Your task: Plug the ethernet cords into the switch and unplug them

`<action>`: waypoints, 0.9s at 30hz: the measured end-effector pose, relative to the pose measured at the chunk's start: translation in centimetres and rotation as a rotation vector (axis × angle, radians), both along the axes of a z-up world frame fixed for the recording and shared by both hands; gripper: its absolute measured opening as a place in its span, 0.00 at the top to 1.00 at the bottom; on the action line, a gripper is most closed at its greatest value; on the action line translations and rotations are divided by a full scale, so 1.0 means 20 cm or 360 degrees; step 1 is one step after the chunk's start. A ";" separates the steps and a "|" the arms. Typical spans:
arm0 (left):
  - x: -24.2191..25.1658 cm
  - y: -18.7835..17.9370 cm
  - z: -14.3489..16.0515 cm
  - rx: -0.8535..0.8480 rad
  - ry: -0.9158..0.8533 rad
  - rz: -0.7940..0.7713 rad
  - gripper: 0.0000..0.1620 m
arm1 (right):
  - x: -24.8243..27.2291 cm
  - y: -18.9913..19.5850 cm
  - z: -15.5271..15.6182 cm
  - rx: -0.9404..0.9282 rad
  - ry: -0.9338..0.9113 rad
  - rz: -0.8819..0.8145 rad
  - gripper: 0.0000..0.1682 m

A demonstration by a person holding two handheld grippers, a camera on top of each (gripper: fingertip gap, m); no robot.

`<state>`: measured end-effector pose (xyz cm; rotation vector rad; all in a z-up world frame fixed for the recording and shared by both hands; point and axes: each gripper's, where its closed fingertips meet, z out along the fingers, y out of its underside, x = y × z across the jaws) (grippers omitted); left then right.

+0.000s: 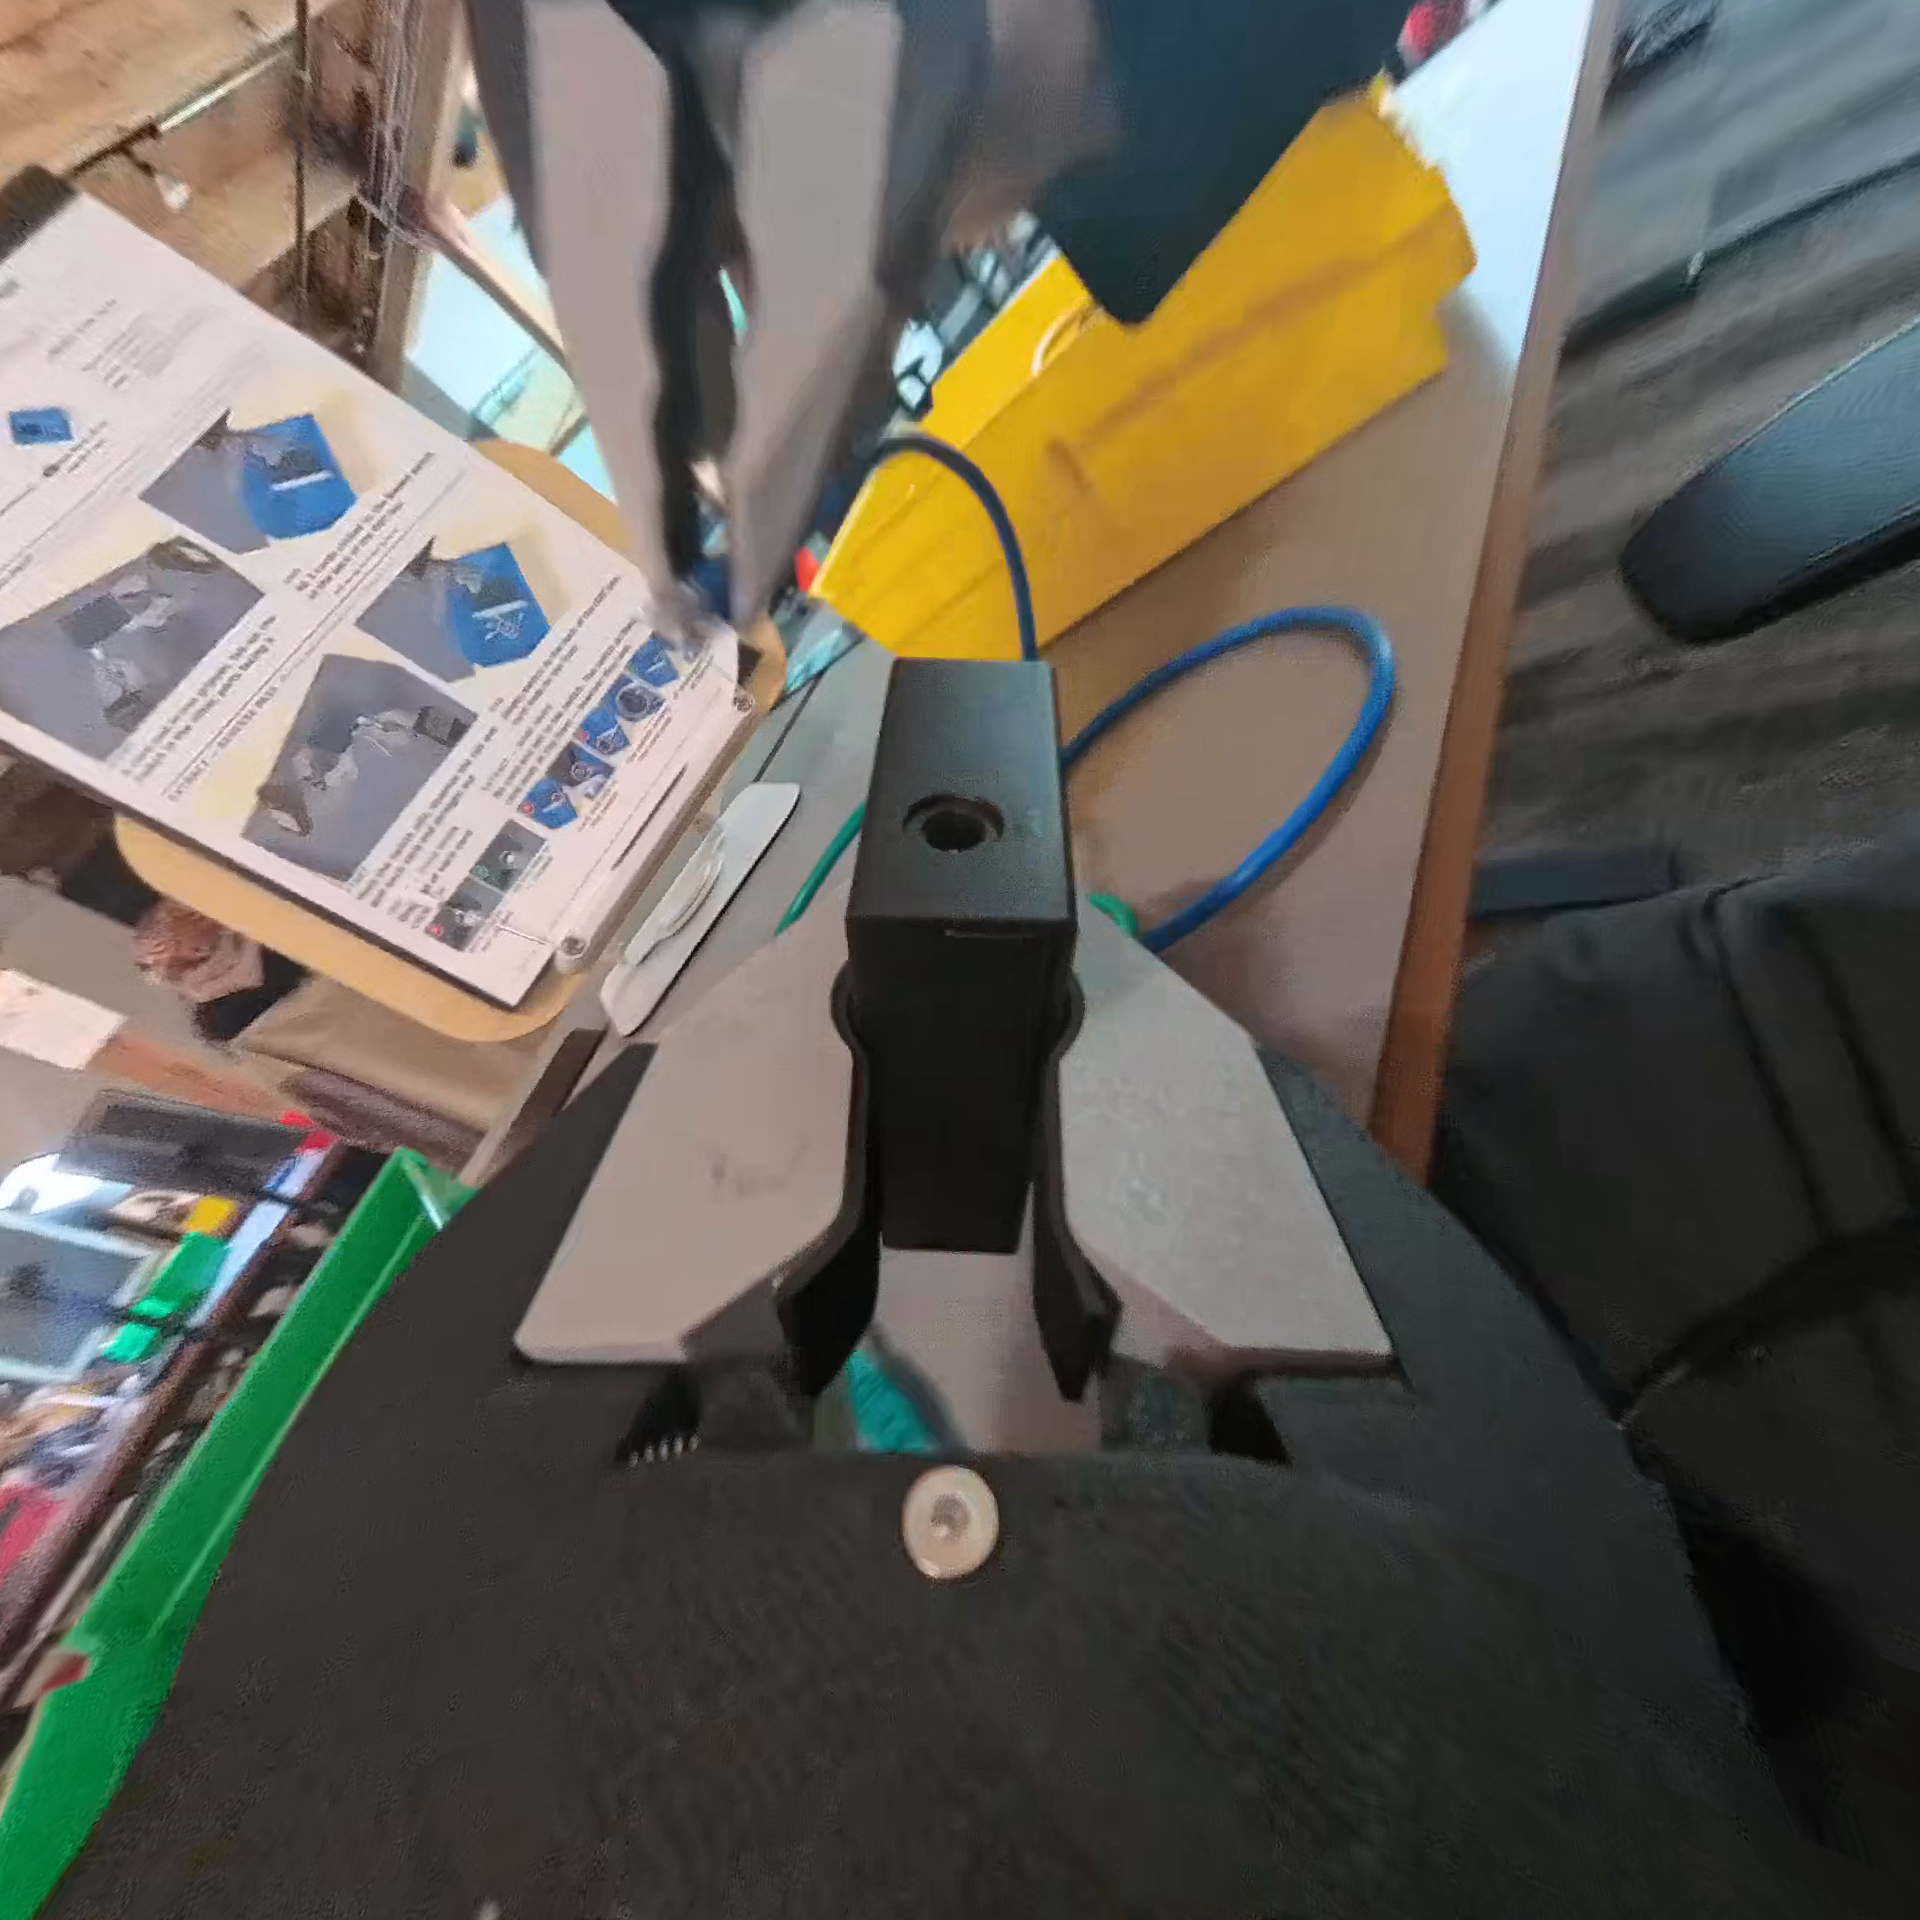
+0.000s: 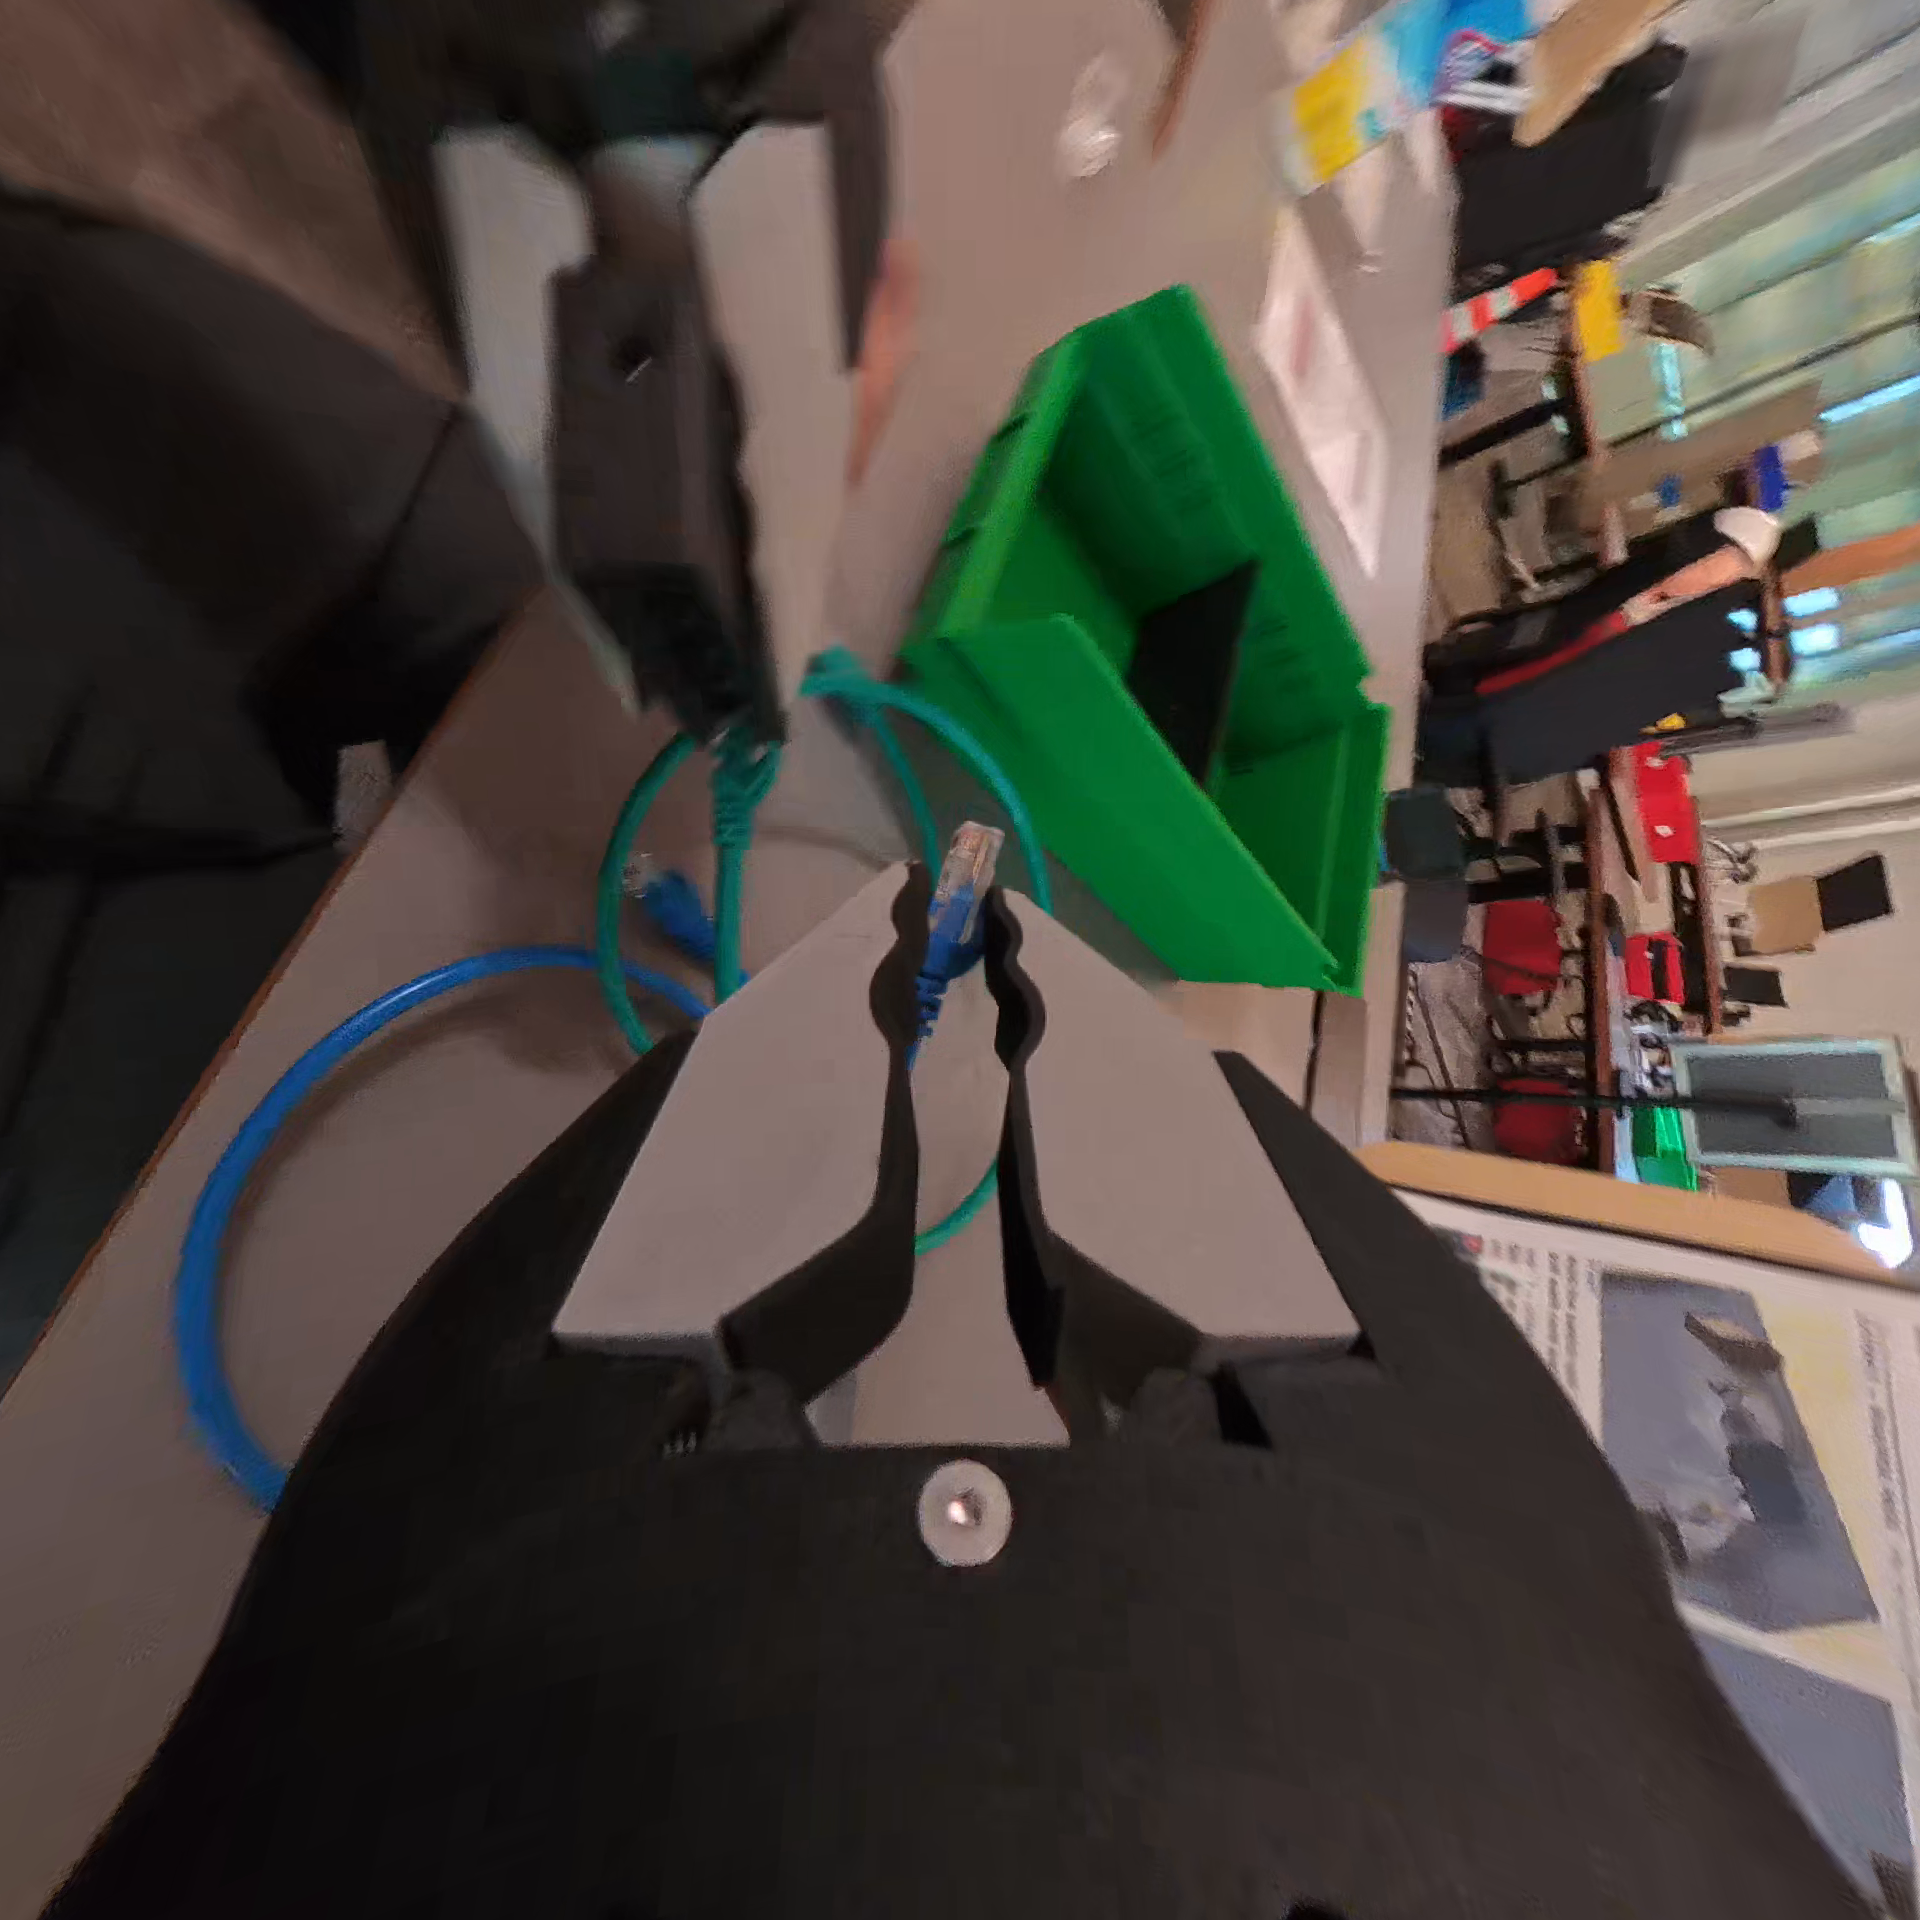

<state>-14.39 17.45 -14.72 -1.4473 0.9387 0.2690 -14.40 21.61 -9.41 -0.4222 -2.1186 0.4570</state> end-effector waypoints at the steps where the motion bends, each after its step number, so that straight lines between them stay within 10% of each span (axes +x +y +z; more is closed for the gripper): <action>1: -0.01 0.02 -0.02 -0.0003 0.0018 0.0023 0.83 | 0.00 0.04 0.06 -0.0029 0.0050 -0.0050 0.96; 11: -0.29 0.04 0.23 0.0280 -0.0080 0.0509 0.83 | 0.30 0.63 0.83 0.0007 0.0554 -0.0705 0.96; 22: -0.35 -0.05 0.36 0.0344 -0.0106 0.0699 0.83 | 0.80 0.85 1.64 0.0410 0.0909 -0.1192 0.96; 27: -0.37 -0.08 0.37 0.0308 -0.0033 0.0776 0.83 | 1.03 0.87 1.77 0.0439 0.0812 -0.1345 0.95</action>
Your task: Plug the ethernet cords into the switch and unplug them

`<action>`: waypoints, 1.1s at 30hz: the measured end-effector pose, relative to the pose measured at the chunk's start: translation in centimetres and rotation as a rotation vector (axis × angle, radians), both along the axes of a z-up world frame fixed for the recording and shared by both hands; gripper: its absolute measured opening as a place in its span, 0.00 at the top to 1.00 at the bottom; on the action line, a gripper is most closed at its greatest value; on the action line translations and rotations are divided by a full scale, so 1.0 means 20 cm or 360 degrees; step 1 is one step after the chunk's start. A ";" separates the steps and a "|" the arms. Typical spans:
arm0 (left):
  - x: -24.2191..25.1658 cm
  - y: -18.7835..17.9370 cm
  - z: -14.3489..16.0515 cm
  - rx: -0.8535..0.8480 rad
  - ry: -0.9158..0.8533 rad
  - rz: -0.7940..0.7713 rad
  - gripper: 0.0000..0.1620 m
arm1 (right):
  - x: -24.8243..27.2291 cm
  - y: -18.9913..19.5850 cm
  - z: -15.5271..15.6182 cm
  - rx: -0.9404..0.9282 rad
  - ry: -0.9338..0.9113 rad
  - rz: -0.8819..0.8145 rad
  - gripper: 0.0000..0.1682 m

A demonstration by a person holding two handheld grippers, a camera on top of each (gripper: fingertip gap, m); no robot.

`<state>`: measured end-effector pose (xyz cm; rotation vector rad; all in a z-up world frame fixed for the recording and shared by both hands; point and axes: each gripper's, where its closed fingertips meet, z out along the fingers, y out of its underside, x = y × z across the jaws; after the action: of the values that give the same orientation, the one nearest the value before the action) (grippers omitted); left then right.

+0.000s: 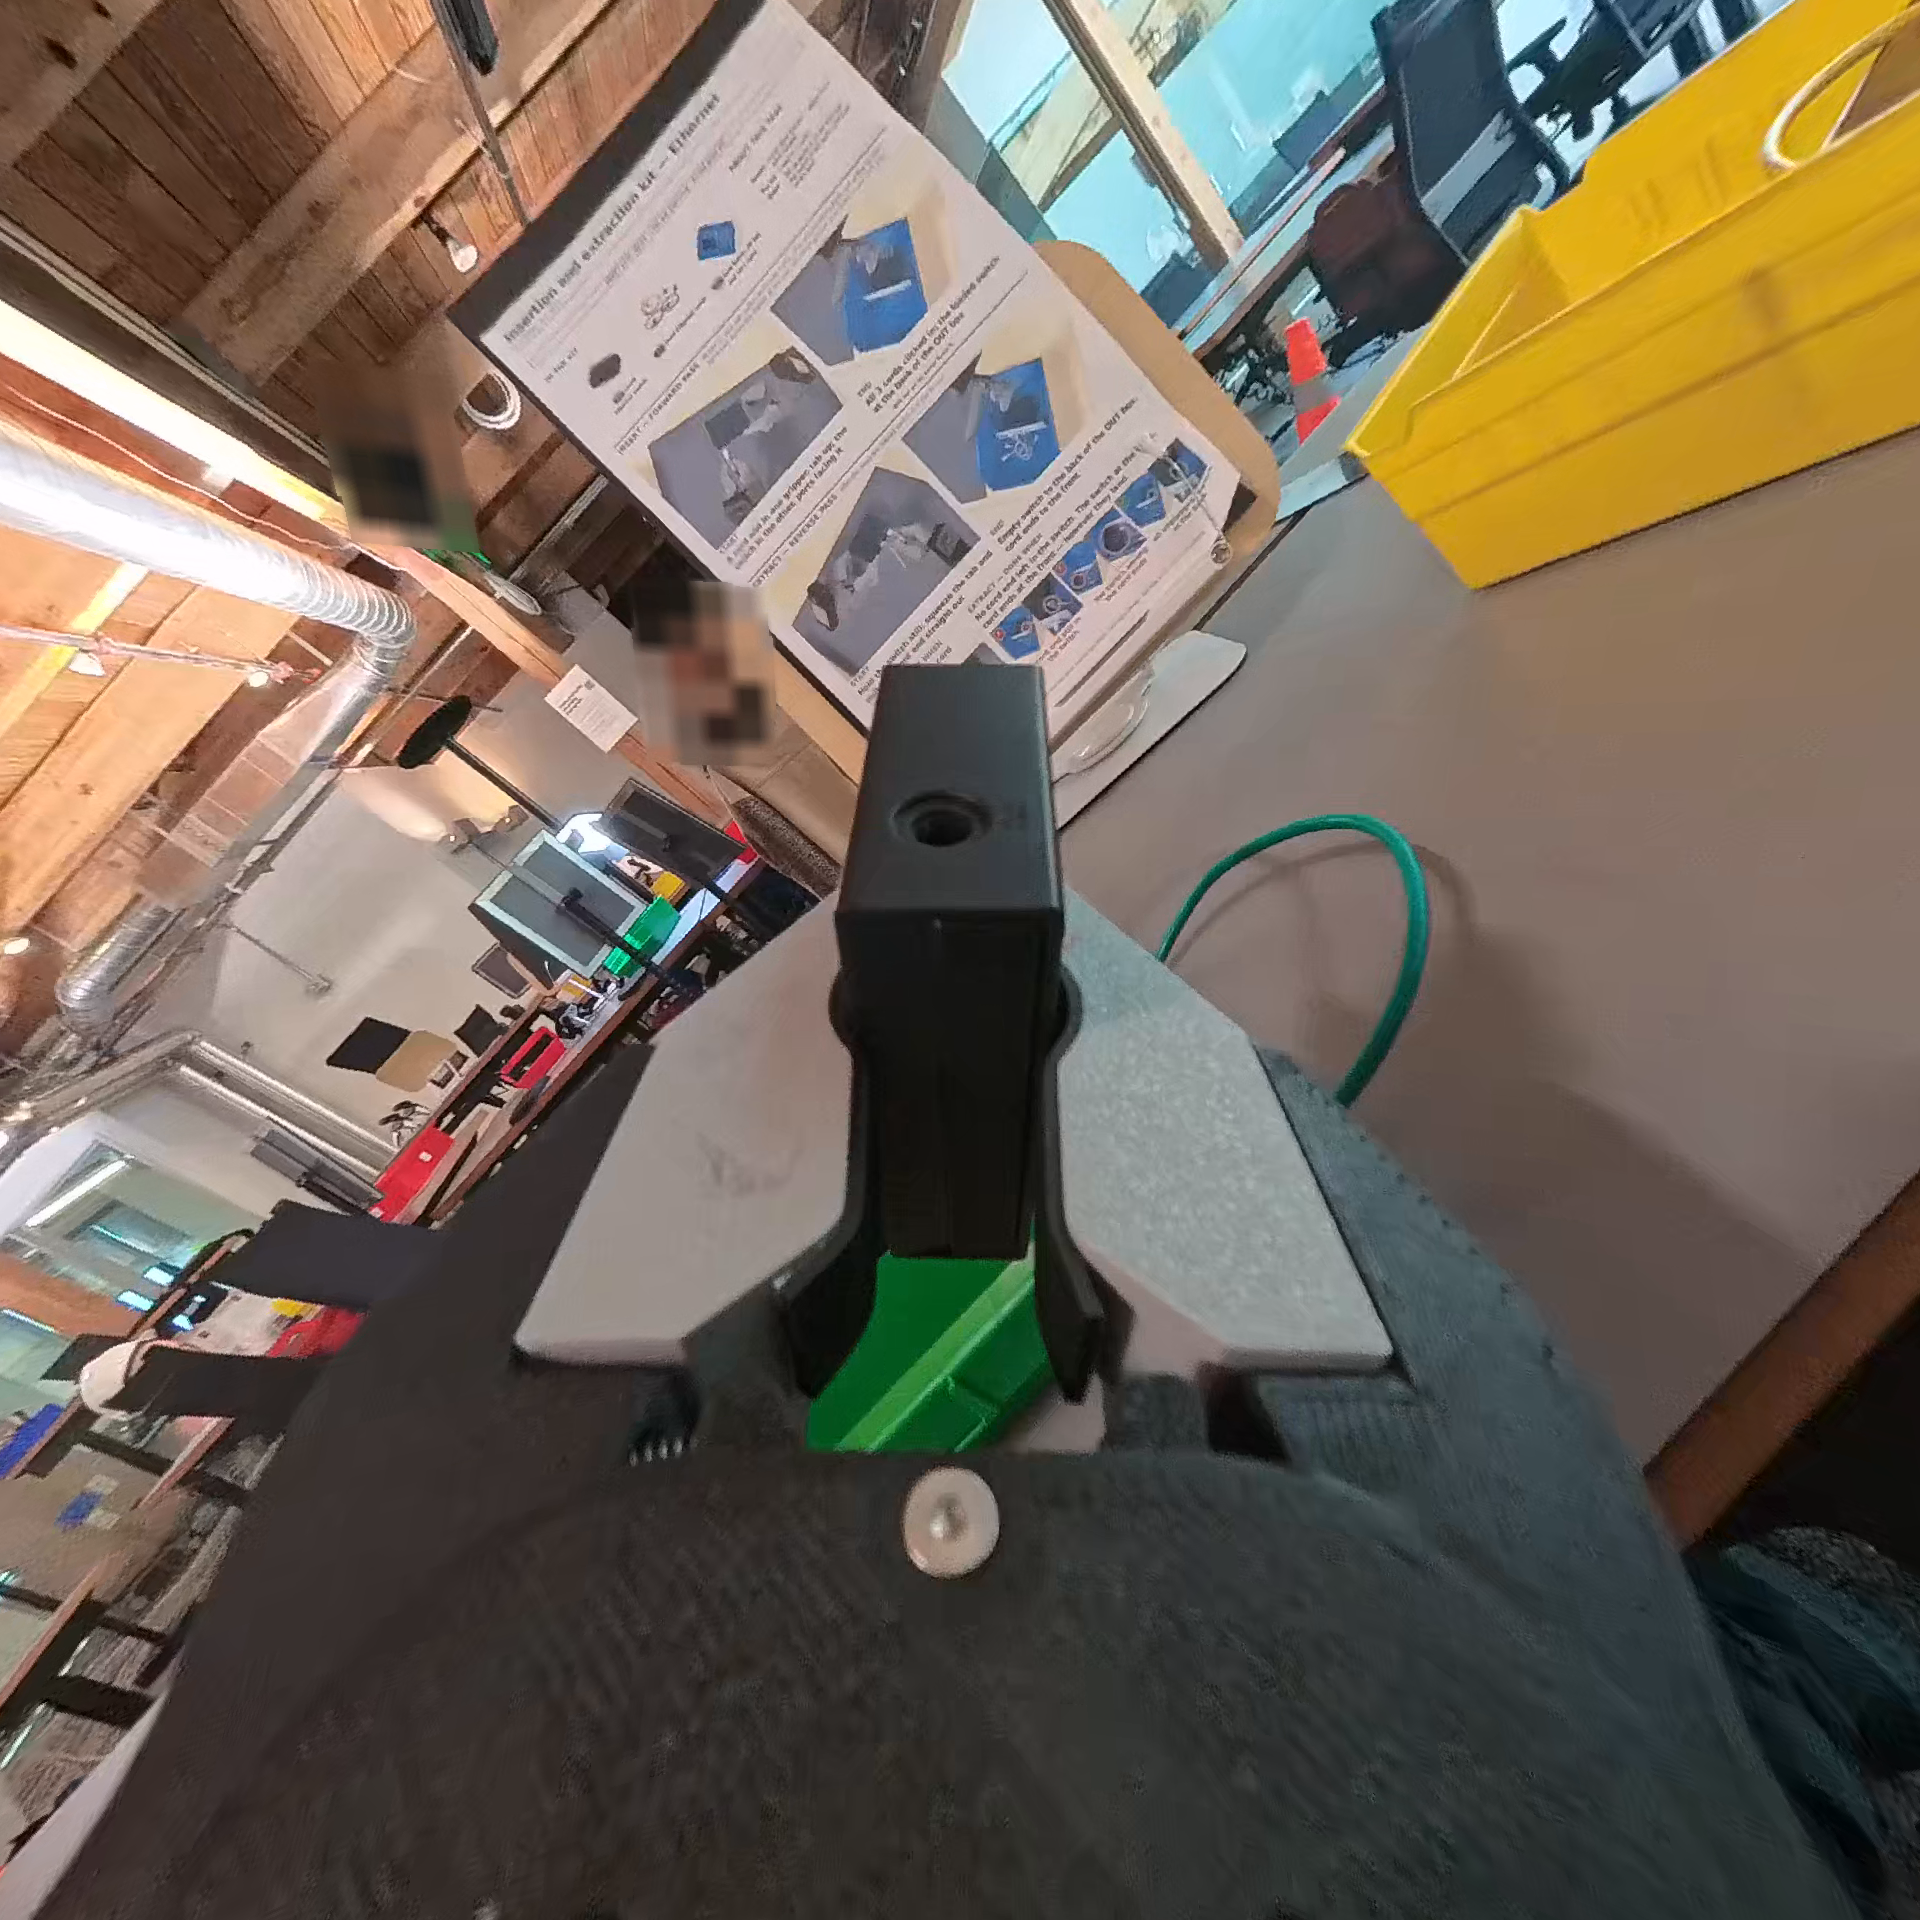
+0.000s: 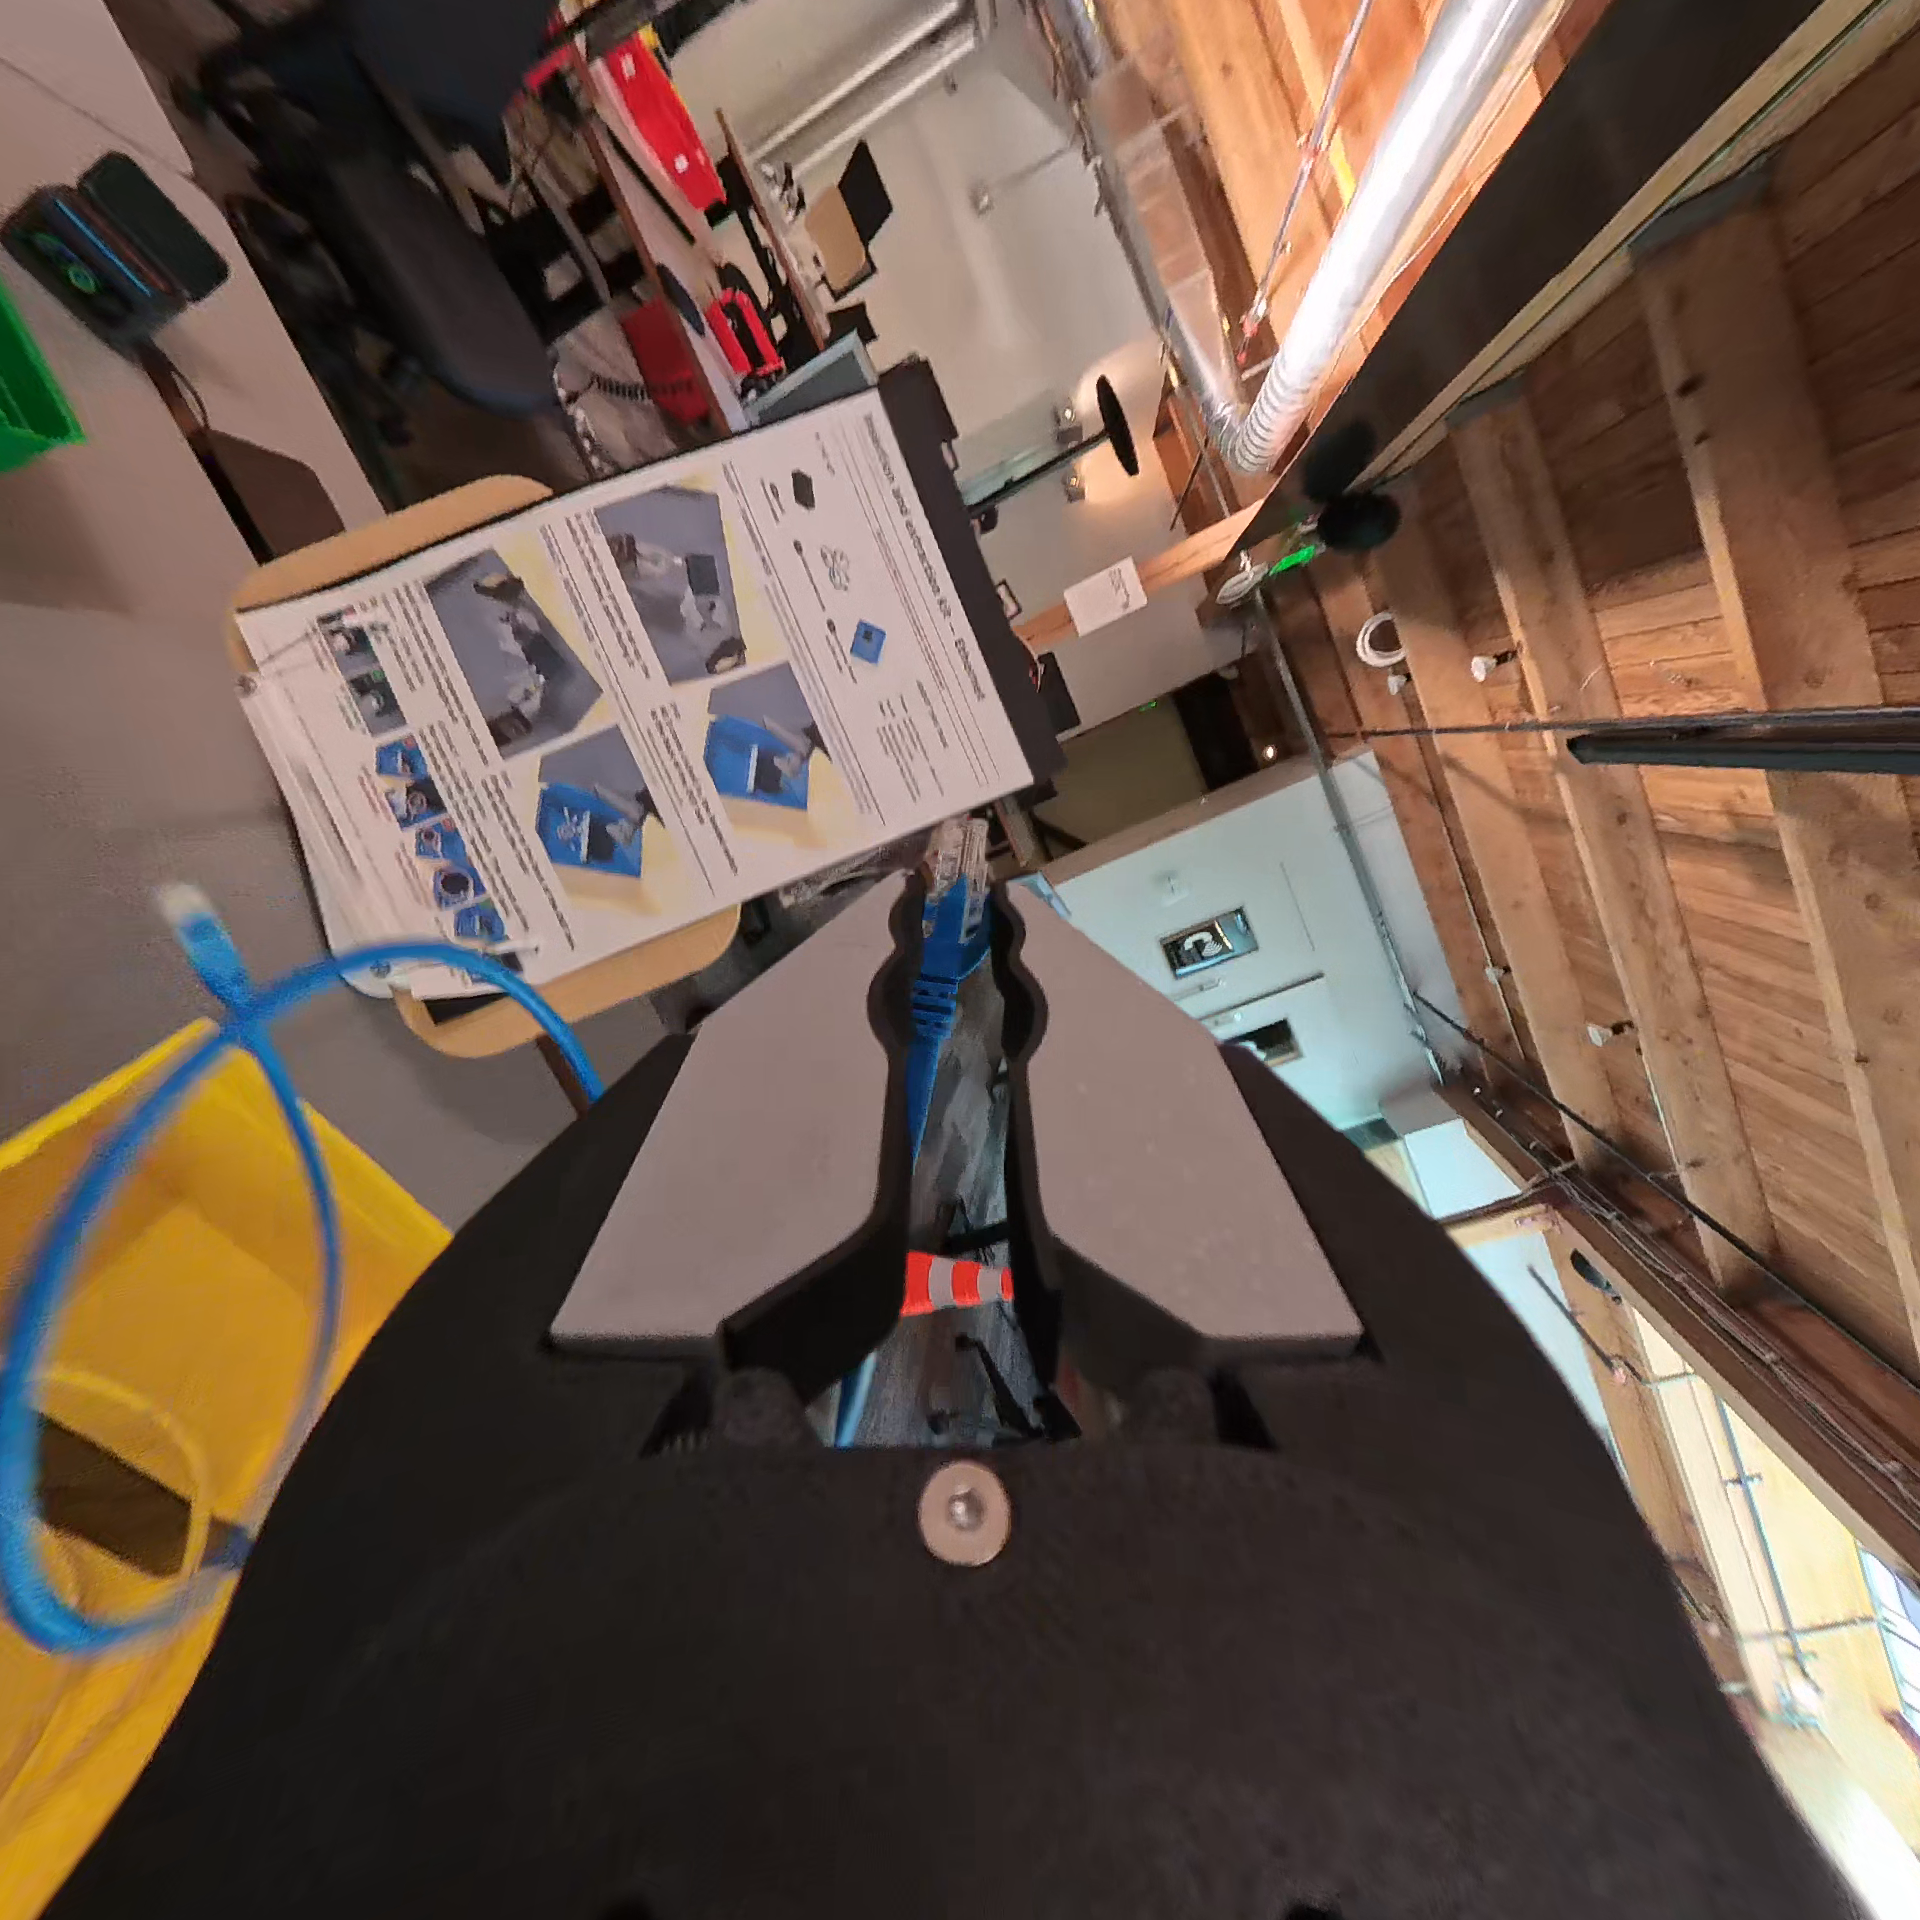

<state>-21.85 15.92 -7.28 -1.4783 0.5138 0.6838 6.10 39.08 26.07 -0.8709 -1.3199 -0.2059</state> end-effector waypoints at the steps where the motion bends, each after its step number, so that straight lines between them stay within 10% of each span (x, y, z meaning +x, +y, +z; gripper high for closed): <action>1: 0.00 0.00 0.01 0.0006 -0.0014 -0.0001 0.83 | 0.03 0.01 -0.01 0.0011 -0.0026 -0.0036 0.95; 12: -0.03 -0.03 0.03 -0.0002 -0.0058 0.0022 0.83 | 0.19 0.19 -0.60 -0.0164 -0.0314 -0.0106 0.95; 20: -0.02 0.00 -0.01 -0.0047 -0.0067 0.0009 0.83 | 0.18 0.20 -0.70 -0.0315 -0.0327 0.0019 0.95; 33: 0.07 0.00 -0.03 -0.0077 0.0007 -0.0103 0.83 | 0.15 0.10 -2.32 -0.1090 -0.1428 0.0103 0.94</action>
<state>-20.40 15.99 -7.94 -1.4994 0.5828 0.6278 9.06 41.04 -20.31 -1.3847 -2.3274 -0.0846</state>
